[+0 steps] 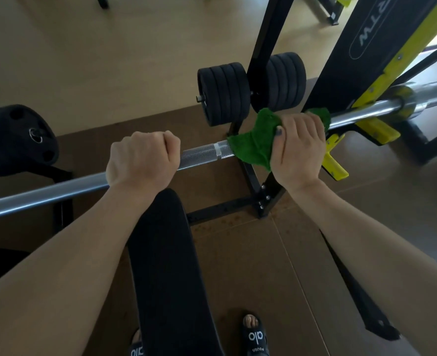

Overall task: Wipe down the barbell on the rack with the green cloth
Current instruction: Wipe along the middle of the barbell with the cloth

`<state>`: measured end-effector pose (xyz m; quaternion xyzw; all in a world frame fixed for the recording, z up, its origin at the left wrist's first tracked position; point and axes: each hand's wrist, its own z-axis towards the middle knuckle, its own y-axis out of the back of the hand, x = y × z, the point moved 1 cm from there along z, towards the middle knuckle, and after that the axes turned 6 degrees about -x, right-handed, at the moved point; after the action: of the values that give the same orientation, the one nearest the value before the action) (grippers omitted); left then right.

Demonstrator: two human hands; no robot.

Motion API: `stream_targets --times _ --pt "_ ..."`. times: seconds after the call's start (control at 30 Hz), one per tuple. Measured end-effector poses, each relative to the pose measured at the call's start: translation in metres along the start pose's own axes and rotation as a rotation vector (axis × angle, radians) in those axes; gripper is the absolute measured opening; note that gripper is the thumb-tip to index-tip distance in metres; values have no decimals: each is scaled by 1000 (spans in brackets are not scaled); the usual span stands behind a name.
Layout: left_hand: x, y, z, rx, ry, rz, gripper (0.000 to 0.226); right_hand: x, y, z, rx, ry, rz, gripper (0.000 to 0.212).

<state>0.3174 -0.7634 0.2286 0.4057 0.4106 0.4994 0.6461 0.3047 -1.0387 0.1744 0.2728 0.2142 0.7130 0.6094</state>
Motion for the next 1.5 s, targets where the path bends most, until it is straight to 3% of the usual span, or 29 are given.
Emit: stream_targets --times 0.07,0.13,0.27,0.37,0.47,0.53,0.57,0.67,0.73,0.8,0.87,1.07,1.2,1.3,1.4,1.5 --pt "-1 -1 -1 2 -14 2 56 6 -1 15 62 -2 -46 37" --pt "-1 -3 0 9 -20 5 58 7 3 32 234 30 -121 41" --pt "-1 -3 1 29 -4 23 59 0 3 75 892 90 -112 53" --pt "-1 -3 2 26 -3 21 59 3 -15 105 1468 -237 -39 41" --pt "1 -4 2 21 -12 14 59 12 -21 114 1667 -428 -63 33" --pt "0 -3 2 22 -15 -4 59 15 -19 109 1588 -423 -58 32" --pt "0 -3 2 20 -13 -10 59 15 -17 104 1464 -370 -48 33" --pt "0 -1 0 0 -14 -12 56 24 -3 73 834 -153 -157 49" --pt "-1 -1 0 -12 -21 -8 55 39 7 44 430 -121 -105 46" --pt "0 -2 1 -9 -31 -3 55 52 8 18 154 -126 28 36" --pt "1 -3 0 3 -33 1 54 69 3 2 37 -159 128 34" --pt "2 -3 2 33 -19 51 52 133 -5 -5 29 34 304 33" --pt "3 -2 1 36 -16 -12 54 92 -1 14 263 271 182 48" --pt "4 -1 1 39 8 -23 54 69 4 38 409 317 -5 44" --pt "5 0 3 52 21 -22 54 54 5 53 648 351 -30 52" --pt "6 0 3 49 9 -21 53 24 9 62 636 355 -27 50"
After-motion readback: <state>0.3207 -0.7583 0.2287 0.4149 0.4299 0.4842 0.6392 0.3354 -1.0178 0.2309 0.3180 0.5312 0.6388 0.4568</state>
